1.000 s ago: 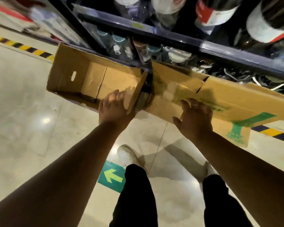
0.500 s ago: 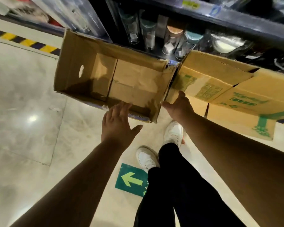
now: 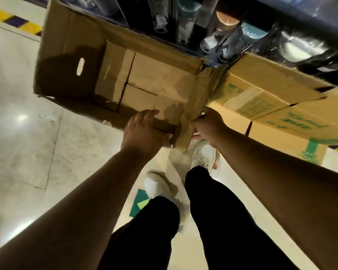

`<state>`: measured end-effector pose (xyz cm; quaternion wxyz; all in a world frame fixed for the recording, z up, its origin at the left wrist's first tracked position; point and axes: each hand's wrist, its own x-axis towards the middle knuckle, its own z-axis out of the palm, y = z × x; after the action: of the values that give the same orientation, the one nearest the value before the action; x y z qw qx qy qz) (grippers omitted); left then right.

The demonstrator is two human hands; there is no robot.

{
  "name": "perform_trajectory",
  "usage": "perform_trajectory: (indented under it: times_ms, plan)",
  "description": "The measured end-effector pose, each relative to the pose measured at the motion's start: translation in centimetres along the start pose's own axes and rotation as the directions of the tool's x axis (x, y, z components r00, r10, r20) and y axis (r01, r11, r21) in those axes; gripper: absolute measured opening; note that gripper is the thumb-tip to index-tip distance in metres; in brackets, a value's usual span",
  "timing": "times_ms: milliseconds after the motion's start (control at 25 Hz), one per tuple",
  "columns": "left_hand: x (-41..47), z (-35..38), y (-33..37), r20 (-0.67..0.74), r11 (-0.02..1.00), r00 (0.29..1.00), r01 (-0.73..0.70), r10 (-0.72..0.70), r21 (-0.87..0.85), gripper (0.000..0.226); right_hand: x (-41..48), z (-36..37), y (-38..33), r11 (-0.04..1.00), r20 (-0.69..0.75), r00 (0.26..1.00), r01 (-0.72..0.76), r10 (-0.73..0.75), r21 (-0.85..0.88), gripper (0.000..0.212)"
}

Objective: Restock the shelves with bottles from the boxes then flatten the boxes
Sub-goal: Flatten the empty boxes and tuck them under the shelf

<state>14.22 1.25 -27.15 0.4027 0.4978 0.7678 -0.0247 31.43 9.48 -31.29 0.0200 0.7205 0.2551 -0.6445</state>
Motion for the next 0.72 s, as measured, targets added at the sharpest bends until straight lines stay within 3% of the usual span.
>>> perform_trajectory:
  times_ms: [80,240,360,480,640,720]
  plan:
    - [0.2,-0.8,0.6,0.066,0.996,0.997,0.040,-0.035,-0.079,0.076,-2.0,0.4,-1.2,0.999,0.031,0.999,0.028,-0.028,0.019,0.041]
    - [-1.3,-3.1,-0.2,0.206,0.994,0.977,-0.030,0.051,-0.105,0.076,-6.3,3.1,-4.0,0.991,0.018,0.998,0.064,-0.067,0.116,0.045]
    - [-2.5,-7.1,-2.3,0.274,0.986,0.948,-0.149,0.164,-0.075,0.084,-9.4,5.4,-6.7,0.988,-0.020,0.990,0.143,-0.142,0.064,0.041]
    - [-3.1,-11.6,-4.2,0.292,0.982,0.938,-0.164,0.186,-0.099,0.086,-12.4,8.3,-9.0,0.985,-0.085,0.983,0.166,-0.161,0.050,0.046]
    - [-3.3,-17.8,-7.8,0.331,0.978,0.921,-0.174,0.204,-0.118,0.076,-15.6,14.4,-12.6,0.971,-0.136,0.962,0.235,-0.237,-0.028,0.053]
    - [-3.7,-20.2,-9.3,0.305,0.977,0.932,-0.162,0.197,-0.139,0.056,-17.1,17.2,-14.4,0.961,-0.155,0.948,0.269,-0.276,-0.067,0.054]
